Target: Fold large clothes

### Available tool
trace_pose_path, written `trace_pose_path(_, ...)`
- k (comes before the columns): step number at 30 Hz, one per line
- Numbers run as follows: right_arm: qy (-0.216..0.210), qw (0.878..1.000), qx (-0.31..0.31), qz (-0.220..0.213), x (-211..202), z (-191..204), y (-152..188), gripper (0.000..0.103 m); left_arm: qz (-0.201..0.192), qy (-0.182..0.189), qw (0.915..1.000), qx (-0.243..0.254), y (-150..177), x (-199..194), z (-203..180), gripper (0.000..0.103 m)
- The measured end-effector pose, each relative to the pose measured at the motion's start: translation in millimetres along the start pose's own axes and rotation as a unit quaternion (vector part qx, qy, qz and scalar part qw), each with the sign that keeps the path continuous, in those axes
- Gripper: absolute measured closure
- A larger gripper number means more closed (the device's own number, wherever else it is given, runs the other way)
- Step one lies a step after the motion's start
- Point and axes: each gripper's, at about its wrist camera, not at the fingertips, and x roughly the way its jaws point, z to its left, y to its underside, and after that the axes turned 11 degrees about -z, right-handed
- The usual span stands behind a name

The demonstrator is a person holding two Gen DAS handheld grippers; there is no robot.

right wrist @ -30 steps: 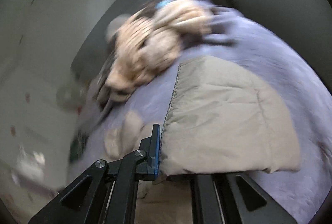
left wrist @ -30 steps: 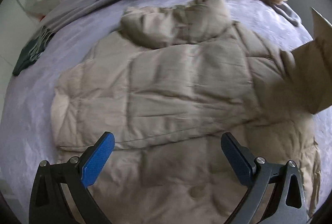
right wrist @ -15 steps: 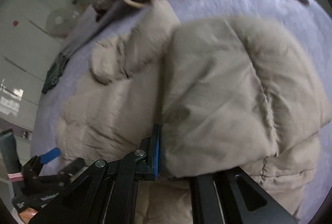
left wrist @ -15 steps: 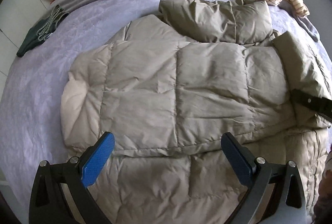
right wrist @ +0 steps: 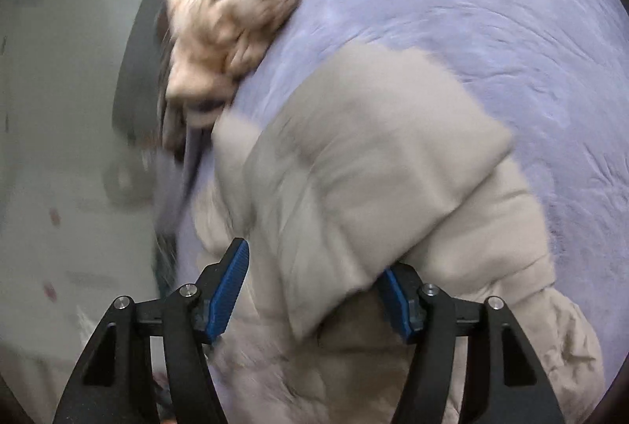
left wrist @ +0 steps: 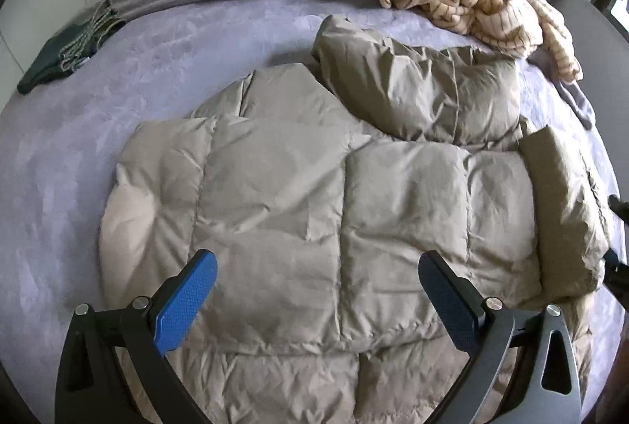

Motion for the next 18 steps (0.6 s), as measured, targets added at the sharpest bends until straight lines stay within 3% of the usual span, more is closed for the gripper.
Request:
trace_pose_path(1, 0.003, 1.0, 0.013, -0.009, 0, -3, -5, 0.084, -0.001, 0.003, 1.0, -0.003, 0, 0, 1, 0.0)
trace_pose_path(2, 0.009, 1.0, 0.007, -0.017, 0, 1, -9, 0.094, -0.001, 0.008, 0.9999, -0.009, 0, 0, 5, 0.0)
trace_pose_path(4, 0.008, 0.999, -0.041, -0.027, 0, 23, -10, 0.094, -0.001, 0.021, 0.9995, -0.024, 0, -1, 12, 0.0)
trace_pose_path(6, -0.004, 0.992, -0.128, -0.02, 6, 62, -1, 0.095, -0.002, 0.043, 0.9981, -0.044, 0, -2, 21, 0.0)
trace_pose_path(10, -0.026, 0.956, -0.291, 0.029, 34, 129, 48, 0.095, -0.017, 0.099, 0.9909, -0.089, -7, -6, 39, 0.0)
trace_pose_path(13, -0.034, 0.929, -0.361, 0.079, 59, 151, 92, 0.094, -0.023, 0.153, 0.9806, -0.12, -11, -7, 52, 0.0)
trace_pose_path(16, -0.014, 0.904, -0.406, 0.134, 81, 155, 134, 0.081, -0.004, 0.209, 0.9668, -0.147, -13, 1, 59, 0.0)
trace_pose_path(18, -0.005, 0.893, -0.418, 0.167, 86, 148, 151, 0.042, 0.009, 0.245, 0.9554, -0.165, -12, 8, 60, 0.0)
